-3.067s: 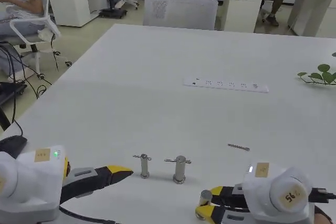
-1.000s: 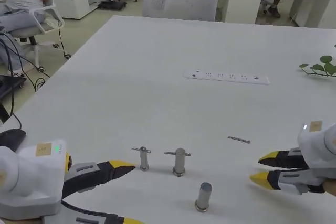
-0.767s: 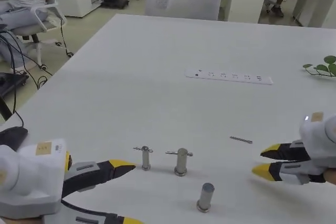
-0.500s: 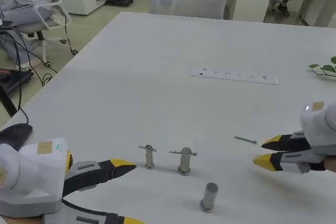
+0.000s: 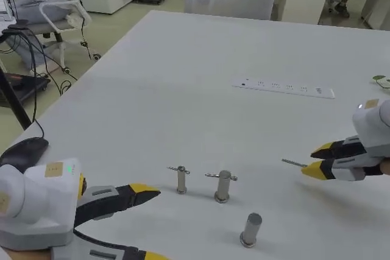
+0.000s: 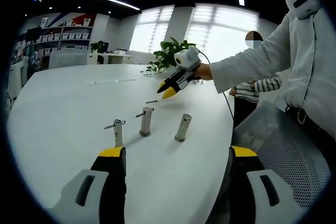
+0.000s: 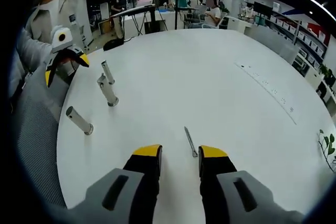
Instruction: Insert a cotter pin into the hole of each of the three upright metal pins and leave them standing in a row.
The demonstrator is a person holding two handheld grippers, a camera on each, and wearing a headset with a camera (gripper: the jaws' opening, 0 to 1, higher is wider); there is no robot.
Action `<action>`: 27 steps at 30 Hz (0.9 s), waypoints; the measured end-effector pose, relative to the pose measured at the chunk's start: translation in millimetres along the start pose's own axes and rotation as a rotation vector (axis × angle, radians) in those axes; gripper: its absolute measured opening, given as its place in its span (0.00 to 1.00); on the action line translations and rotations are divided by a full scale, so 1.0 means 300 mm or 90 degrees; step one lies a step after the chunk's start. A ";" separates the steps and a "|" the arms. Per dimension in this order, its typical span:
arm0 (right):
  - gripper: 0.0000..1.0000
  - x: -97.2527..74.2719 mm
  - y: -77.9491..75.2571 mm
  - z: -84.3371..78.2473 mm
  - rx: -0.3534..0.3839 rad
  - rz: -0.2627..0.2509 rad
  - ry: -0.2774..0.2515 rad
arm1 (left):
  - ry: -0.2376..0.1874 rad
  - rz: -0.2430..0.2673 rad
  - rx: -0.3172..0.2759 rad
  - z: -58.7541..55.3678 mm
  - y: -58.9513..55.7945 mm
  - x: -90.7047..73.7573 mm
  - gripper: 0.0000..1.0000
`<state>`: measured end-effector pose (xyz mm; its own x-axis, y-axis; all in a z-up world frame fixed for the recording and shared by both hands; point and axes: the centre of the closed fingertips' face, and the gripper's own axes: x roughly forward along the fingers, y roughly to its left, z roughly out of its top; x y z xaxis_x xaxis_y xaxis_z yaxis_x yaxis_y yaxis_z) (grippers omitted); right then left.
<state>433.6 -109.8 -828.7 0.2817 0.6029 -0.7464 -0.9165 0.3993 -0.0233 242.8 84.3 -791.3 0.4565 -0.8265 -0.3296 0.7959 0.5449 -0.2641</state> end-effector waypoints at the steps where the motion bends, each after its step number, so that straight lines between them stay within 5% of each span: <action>1: 0.29 0.002 -0.003 0.001 -0.001 0.001 0.001 | 0.000 0.001 0.000 -0.001 0.001 -0.002 0.80; 11: 0.26 0.050 -0.009 -0.020 -0.019 0.038 0.036 | 0.002 0.010 -0.002 -0.004 0.004 -0.013 0.80; 27: 0.17 0.088 -0.047 -0.050 -0.044 0.044 0.083 | 0.005 0.016 -0.006 -0.008 0.007 -0.027 0.80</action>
<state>449.8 -109.8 -858.1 0.1816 0.5308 -0.8278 -0.9513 0.3081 -0.0111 239.8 92.5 -791.4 0.4724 -0.8115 -0.3438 0.7808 0.5663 -0.2637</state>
